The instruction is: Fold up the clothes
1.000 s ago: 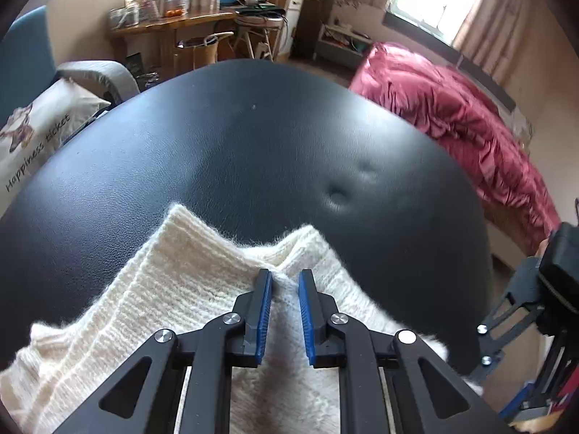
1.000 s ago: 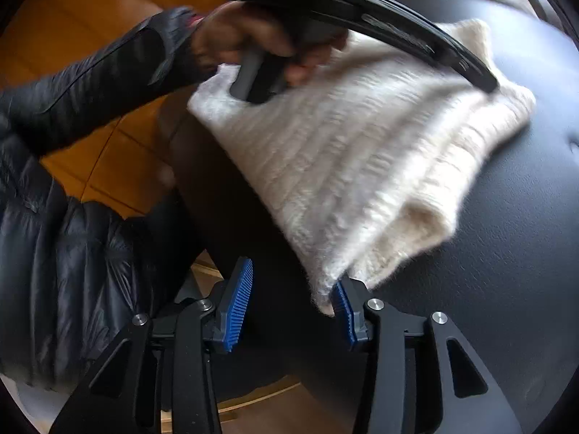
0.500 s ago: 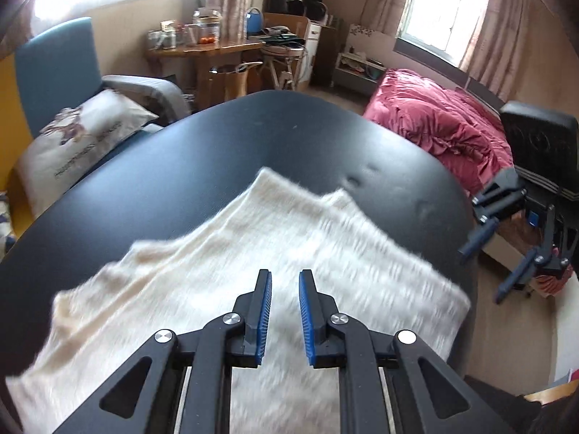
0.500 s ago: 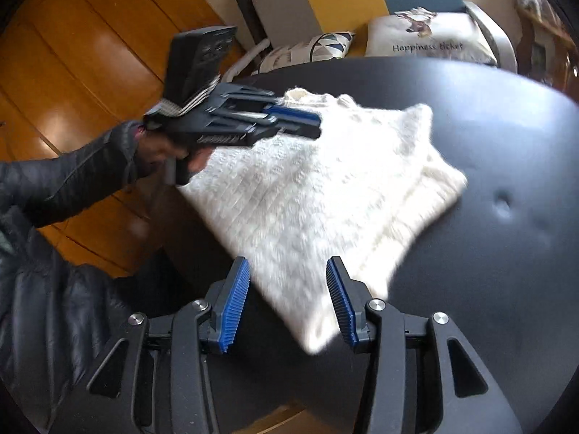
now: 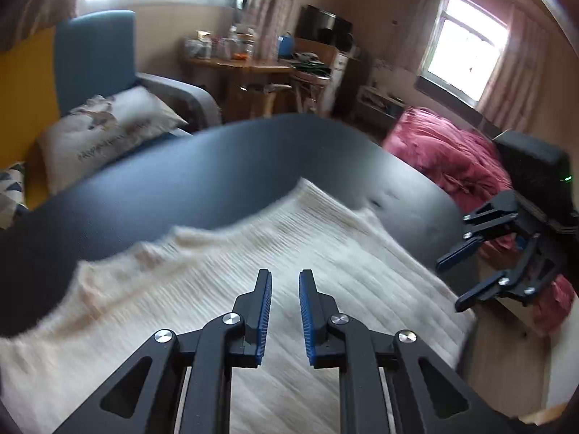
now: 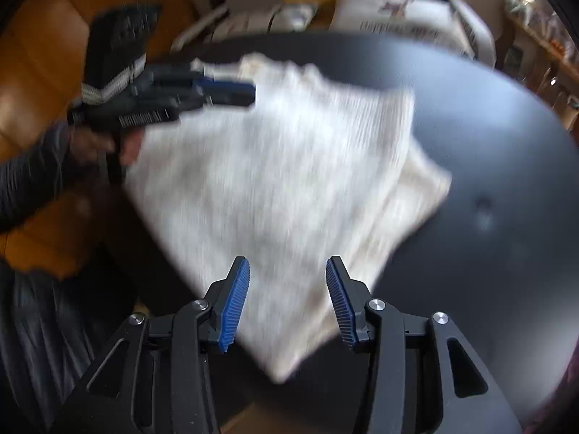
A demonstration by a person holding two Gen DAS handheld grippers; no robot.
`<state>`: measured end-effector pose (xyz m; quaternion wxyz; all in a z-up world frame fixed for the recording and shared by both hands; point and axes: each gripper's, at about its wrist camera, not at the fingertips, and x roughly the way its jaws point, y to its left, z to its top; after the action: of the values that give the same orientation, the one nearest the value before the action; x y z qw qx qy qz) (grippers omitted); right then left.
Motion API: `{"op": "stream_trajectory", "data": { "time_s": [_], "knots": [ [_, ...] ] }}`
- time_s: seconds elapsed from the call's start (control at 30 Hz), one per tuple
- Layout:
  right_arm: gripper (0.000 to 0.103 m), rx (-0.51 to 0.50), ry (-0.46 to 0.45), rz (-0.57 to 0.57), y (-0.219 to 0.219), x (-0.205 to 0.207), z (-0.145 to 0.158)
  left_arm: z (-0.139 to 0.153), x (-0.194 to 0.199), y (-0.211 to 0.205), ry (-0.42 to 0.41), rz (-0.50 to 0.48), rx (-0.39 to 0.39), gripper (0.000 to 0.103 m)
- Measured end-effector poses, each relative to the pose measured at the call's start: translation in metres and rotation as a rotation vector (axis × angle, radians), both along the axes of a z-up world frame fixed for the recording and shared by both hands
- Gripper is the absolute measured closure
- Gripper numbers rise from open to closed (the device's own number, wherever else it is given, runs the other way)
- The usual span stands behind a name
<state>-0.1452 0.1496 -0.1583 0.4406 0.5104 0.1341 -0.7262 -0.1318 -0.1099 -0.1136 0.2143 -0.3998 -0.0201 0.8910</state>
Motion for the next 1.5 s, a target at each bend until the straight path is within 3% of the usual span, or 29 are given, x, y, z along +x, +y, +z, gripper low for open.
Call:
{"op": "stream_trajectory", "data": {
  "time_s": [0.13, 0.3, 0.4, 0.5, 0.63, 0.73, 0.87, 0.9, 0.93, 0.97, 1.17, 1.27, 1.4, 1.5],
  "knots": [
    [0.055, 0.018, 0.035, -0.073, -0.044, -0.028, -0.002, -0.008, -0.023, -0.01, -0.029, -0.068, -0.058, 0.084],
    [0.055, 0.058, -0.022, -0.084, -0.055, -0.047, -0.027, -0.025, -0.037, -0.016, -0.099, -0.22, -0.139, 0.081],
    [0.053, 0.025, -0.039, -0.098, -0.048, -0.047, -0.03, -0.034, -0.046, -0.016, -0.148, -0.301, -0.169, 0.079],
    [0.052, 0.0, -0.059, -0.113, -0.041, -0.048, -0.029, -0.04, -0.057, -0.018, -0.171, -0.321, -0.193, 0.078],
    [0.049, -0.001, -0.061, -0.098, -0.035, -0.042, -0.025, -0.04, -0.069, -0.027, -0.183, -0.297, -0.151, 0.078],
    [0.045, -0.005, -0.067, -0.095, -0.043, -0.044, -0.029, -0.044, -0.069, -0.018, -0.206, -0.334, -0.147, 0.078],
    [0.043, -0.014, -0.066, -0.106, -0.049, -0.044, -0.034, -0.046, -0.053, 0.001, -0.187, -0.404, -0.212, 0.08],
    [0.043, -0.014, -0.064, -0.108, -0.049, -0.044, -0.035, -0.047, -0.051, 0.002, -0.176, -0.398, -0.231, 0.082],
    [0.043, -0.012, -0.059, -0.108, -0.05, -0.043, -0.035, -0.047, -0.052, 0.002, -0.168, -0.371, -0.235, 0.093],
    [0.043, -0.008, -0.053, -0.109, -0.051, -0.042, -0.035, -0.047, -0.052, 0.001, -0.161, -0.337, -0.236, 0.097],
    [0.043, 0.039, 0.045, -0.128, -0.059, -0.028, -0.026, -0.016, -0.027, -0.006, -0.008, -0.189, -0.15, 0.099],
    [0.044, 0.044, 0.101, -0.15, -0.058, -0.021, -0.017, -0.009, -0.028, -0.013, 0.014, -0.098, -0.115, 0.099],
    [0.045, 0.061, 0.097, -0.186, -0.055, -0.018, -0.026, -0.033, -0.042, -0.005, -0.041, -0.067, -0.205, 0.099],
    [0.045, 0.056, 0.08, -0.218, -0.049, -0.018, -0.034, -0.05, -0.05, 0.005, -0.088, -0.054, -0.229, 0.099]
  ]
}}
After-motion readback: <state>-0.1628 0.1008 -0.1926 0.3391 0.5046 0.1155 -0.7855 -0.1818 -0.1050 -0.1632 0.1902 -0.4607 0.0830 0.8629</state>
